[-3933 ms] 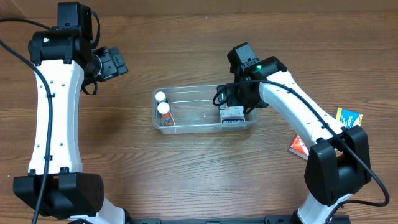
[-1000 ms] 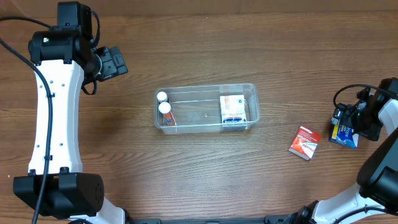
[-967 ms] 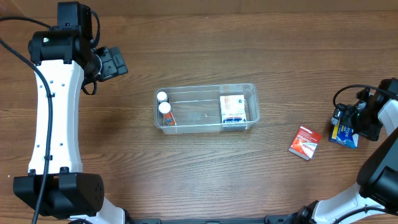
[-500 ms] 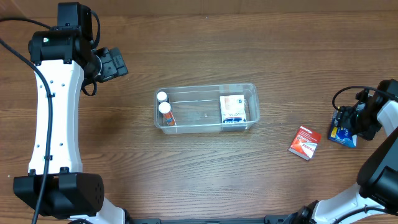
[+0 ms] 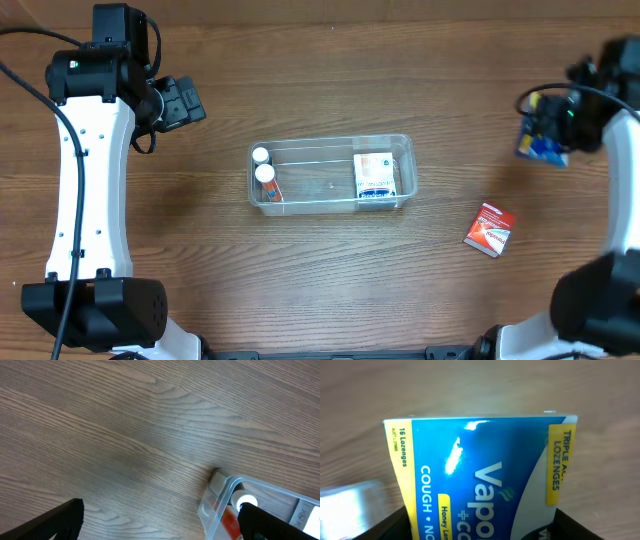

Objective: Pack container
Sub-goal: 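Place the VapoDrops box upright in the container's middle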

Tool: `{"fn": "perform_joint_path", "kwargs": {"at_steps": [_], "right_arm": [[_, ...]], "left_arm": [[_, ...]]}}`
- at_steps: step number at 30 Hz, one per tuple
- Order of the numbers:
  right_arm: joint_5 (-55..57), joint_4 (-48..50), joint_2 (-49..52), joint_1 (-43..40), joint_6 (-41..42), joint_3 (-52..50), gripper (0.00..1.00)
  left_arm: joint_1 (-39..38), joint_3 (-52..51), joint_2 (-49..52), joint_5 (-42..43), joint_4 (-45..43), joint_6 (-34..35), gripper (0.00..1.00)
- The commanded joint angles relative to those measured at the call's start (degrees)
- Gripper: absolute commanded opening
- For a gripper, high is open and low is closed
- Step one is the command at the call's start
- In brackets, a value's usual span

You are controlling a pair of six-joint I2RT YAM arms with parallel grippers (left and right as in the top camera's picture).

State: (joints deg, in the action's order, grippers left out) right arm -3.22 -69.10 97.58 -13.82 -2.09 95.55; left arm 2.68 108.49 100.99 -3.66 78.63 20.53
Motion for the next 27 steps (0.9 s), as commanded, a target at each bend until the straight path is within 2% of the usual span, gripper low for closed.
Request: {"fn": "perform_joint_path", "kwargs": {"at_steps": [1,6,11,18,27], "right_arm": [[-1.0,-1.8,-5.8,11.3,6.4,3.7,0.70],[-0.9,-0.7,-5.9,29.3,16.4,3.3,0.71],[-0.3,4.6,-2.3,41.4,30.5,3.0,0.71],[-0.4,6.4,10.3,47.5,32.8,3.0,0.71],[-0.3,6.7,19.3,47.8,33.4,3.0,0.71]], "left_arm": [[-0.1,1.3,-0.4,0.1,0.0,-1.3,1.00],[-0.1,1.3,-0.4,0.1,0.0,-1.3,1.00],[-0.1,1.3,-0.4,0.1,0.0,-1.3,1.00],[-0.1,1.3,-0.4,0.1,0.2,-1.3,1.00],[-0.1,1.3,-0.4,0.1,0.2,-1.3,1.00]]}}
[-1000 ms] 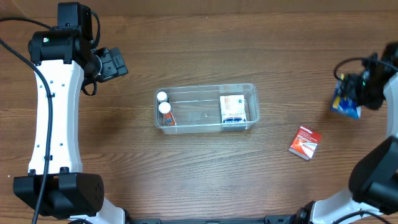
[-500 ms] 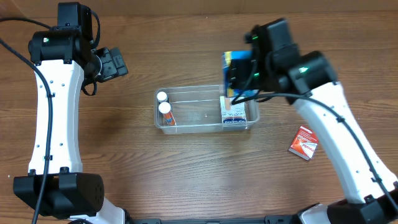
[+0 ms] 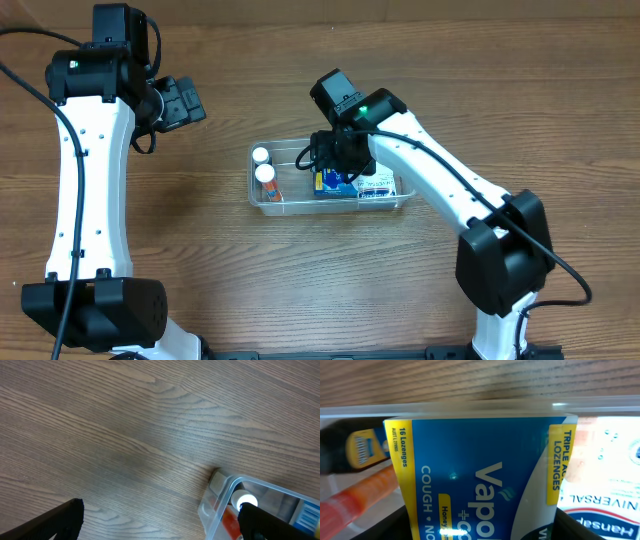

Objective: Pack container
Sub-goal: 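Place the VapoDrops box upright in the container's middle, then move the right gripper to the red Actifast box and grasp it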

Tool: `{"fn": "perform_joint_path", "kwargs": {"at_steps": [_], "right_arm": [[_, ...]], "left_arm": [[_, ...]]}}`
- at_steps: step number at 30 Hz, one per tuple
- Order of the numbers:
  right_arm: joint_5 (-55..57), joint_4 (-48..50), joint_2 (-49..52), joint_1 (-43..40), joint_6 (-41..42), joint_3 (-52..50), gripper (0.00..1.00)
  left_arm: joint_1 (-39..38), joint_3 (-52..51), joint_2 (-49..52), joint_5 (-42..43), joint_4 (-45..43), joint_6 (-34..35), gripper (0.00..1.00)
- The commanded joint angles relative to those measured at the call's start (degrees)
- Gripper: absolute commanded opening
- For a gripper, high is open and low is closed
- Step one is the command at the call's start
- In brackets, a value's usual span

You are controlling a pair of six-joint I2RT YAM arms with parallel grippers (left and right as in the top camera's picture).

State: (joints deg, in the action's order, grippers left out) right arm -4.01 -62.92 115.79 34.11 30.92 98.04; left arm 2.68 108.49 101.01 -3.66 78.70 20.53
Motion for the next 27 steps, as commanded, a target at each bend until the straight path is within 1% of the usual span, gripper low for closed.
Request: {"fn": "perform_joint_path", "kwargs": {"at_steps": [1,3,4,5,8,9,14,17,19,21,22,25,27], "right_arm": [[0.5,0.7,1.5,-0.1,0.4,0.5,0.72],[0.5,0.7,1.8,-0.1,0.4,0.5,0.72],[0.9,0.7,1.9,-0.1,0.4,0.5,0.75],[1.2,0.7,1.9,-0.1,0.3,0.5,0.79],[1.4,0.3,1.9,-0.1,0.2,0.5,0.95],[1.6,0.1,1.9,-0.1,0.2,0.5,0.96],[4.5,-0.7,1.6,-0.1,0.1,0.7,0.96],[8.1,-3.8,-1.6,-1.1,-1.3,3.0,0.97],[12.4,-6.9,-7.2,-3.8,-0.6,5.8,0.98],[13.6,-8.1,-12.8,-8.6,1.0,6.3,1.00],[13.4,-9.5,-16.2,-13.1,2.4,6.3,1.00],[10.0,-15.4,-21.2,-25.1,2.0,6.1,1.00],[9.8,-18.0,-23.5,-29.8,0.3,4.3,1.00]], "left_arm": [[-0.1,1.3,-0.4,0.1,0.2,-1.3,1.00],[-0.1,1.3,-0.4,0.1,0.2,-1.3,1.00],[-0.1,1.3,-0.4,0.1,0.2,-1.3,1.00],[-0.1,1.3,-0.4,0.1,0.2,-1.3,1.00],[-0.1,1.3,-0.4,0.1,0.2,-1.3,1.00],[-0.1,1.3,-0.4,0.1,0.2,-1.3,1.00],[-0.1,1.3,-0.4,0.1,0.2,-1.3,1.00],[0.0,1.3,-0.4,0.0,0.2,-1.3,1.00],[-0.1,1.3,-0.4,0.0,0.2,-1.3,1.00],[0.0,1.3,-0.4,0.0,0.2,-1.3,1.00],[-0.1,1.3,-0.4,0.1,0.2,-1.3,1.00],[-0.1,1.3,-0.4,0.1,0.2,-1.3,1.00],[0.0,1.3,-0.4,0.0,0.2,-1.3,1.00]]}}
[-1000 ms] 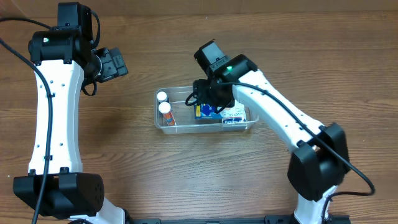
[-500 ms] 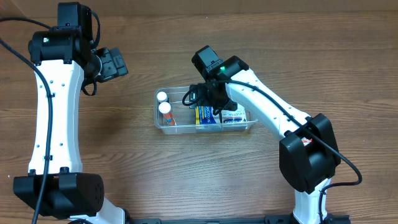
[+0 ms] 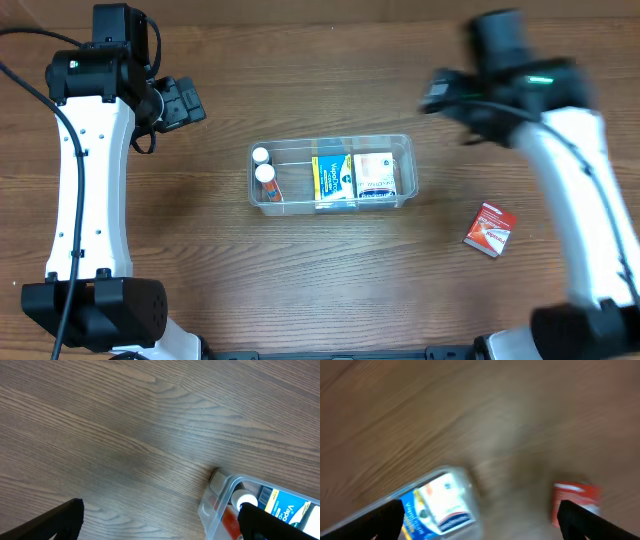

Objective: Pack container
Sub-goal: 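Move the right gripper to the red Actifast box and grasp it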

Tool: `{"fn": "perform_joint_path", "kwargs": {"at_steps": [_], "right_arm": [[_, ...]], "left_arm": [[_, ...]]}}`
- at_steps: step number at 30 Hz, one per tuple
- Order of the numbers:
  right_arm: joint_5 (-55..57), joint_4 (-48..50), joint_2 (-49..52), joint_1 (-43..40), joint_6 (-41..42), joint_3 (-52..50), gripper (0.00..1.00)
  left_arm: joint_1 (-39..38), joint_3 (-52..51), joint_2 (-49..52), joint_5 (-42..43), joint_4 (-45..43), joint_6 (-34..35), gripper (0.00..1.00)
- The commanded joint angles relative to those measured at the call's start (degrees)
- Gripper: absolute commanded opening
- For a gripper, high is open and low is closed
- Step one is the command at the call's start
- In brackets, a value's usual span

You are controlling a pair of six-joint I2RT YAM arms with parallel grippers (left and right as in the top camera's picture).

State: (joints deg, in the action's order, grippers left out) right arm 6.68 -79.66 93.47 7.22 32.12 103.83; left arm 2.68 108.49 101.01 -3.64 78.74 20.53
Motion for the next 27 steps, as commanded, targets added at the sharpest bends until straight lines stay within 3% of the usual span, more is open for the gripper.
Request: {"fn": "perform_joint_path", "kwargs": {"at_steps": [1,7,13,27], "right_arm": [[-1.0,-1.9,-2.9,-4.8,-2.1,-3.5,1.00],[-2.0,5.1,-14.6,-12.0,-4.5,-24.7,1.00],[-6.9,18.1,-10.6,-17.2,-11.6,-41.3,1.00],[-6.1,24.1,5.1,-20.2,-15.7,-45.0,1.00]], "left_arm": [[-0.1,1.3,-0.4,0.0,0.1,-1.3,1.00],[0.0,1.3,-0.4,0.0,0.1,-1.3,1.00],[-0.1,1.3,-0.4,0.0,0.1,-1.3,1.00],[0.0,1.3,-0.4,0.0,0.0,-1.3,1.00]]}}
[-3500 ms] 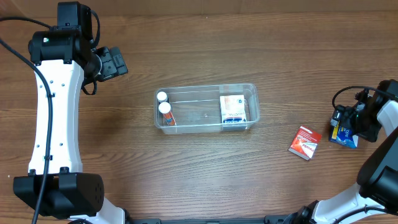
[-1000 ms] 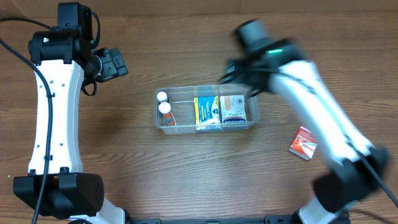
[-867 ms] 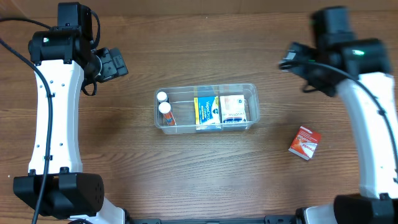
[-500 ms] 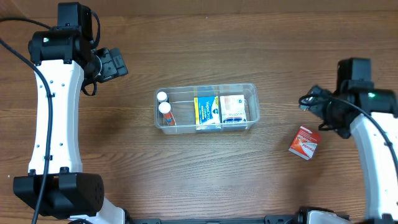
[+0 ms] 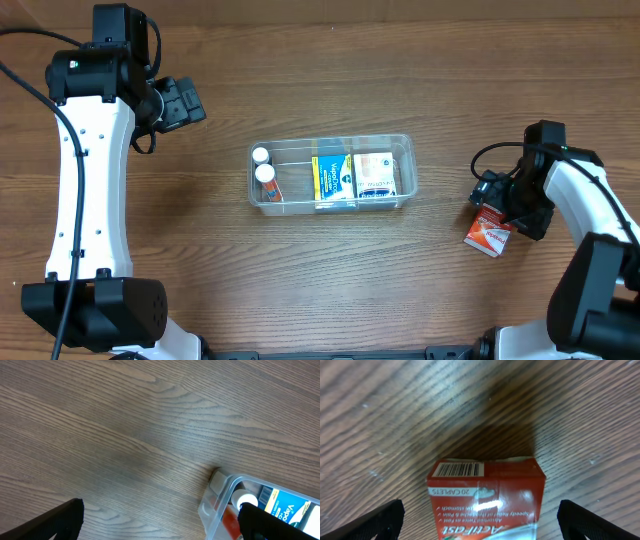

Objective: Pack container
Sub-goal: 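Move the right gripper to the red Actifast box and grasp it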

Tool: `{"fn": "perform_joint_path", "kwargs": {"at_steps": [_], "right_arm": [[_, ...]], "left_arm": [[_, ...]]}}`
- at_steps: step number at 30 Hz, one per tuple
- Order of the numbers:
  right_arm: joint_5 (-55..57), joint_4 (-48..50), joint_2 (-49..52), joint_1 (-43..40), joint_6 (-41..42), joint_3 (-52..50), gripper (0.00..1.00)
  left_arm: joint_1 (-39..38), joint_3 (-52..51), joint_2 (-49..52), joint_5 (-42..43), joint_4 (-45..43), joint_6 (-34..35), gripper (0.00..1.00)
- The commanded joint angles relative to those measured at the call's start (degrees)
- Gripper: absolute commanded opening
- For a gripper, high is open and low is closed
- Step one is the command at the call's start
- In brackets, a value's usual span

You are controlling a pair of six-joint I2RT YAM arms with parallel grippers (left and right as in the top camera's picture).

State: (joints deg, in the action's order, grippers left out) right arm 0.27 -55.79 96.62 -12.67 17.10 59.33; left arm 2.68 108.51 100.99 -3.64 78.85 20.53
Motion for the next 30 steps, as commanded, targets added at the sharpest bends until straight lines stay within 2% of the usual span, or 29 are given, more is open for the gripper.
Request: {"fn": "perform_joint_path", "kwargs": {"at_steps": [1,4,9,14,23,26,30], "right_arm": [[0.2,1.0,2.8,-0.3,-0.7,-1.2,1.00],[0.2,4.4,3.7,-0.3,-0.7,-4.1,1.00],[0.0,4.6,3.7,-0.3,-0.7,-4.5,0.98],[0.0,4.6,3.7,-0.3,-0.6,-4.5,0.77],[-1.5,5.9,3.7,-0.2,0.4,-4.3,0.63],[-2.3,4.9,3.7,-0.1,0.9,-1.7,0.62],[-3.0,-1.1,2.3,3.0,0.5,8.4,0.62]], "left_arm": [[-0.1,1.2,-0.4,0.0,-0.1,-1.3,1.00],[-0.1,1.2,-0.4,0.0,-0.1,-1.3,1.00],[-0.1,1.2,-0.4,0.0,-0.1,-1.3,1.00],[-0.1,1.2,-0.4,0.0,0.0,-1.3,1.00],[-0.1,1.2,-0.4,0.1,0.1,-1.3,1.00],[-0.1,1.2,-0.4,0.1,0.0,-1.3,1.00],[-0.1,1.2,-0.4,0.1,-0.1,-1.3,1.00]]}}
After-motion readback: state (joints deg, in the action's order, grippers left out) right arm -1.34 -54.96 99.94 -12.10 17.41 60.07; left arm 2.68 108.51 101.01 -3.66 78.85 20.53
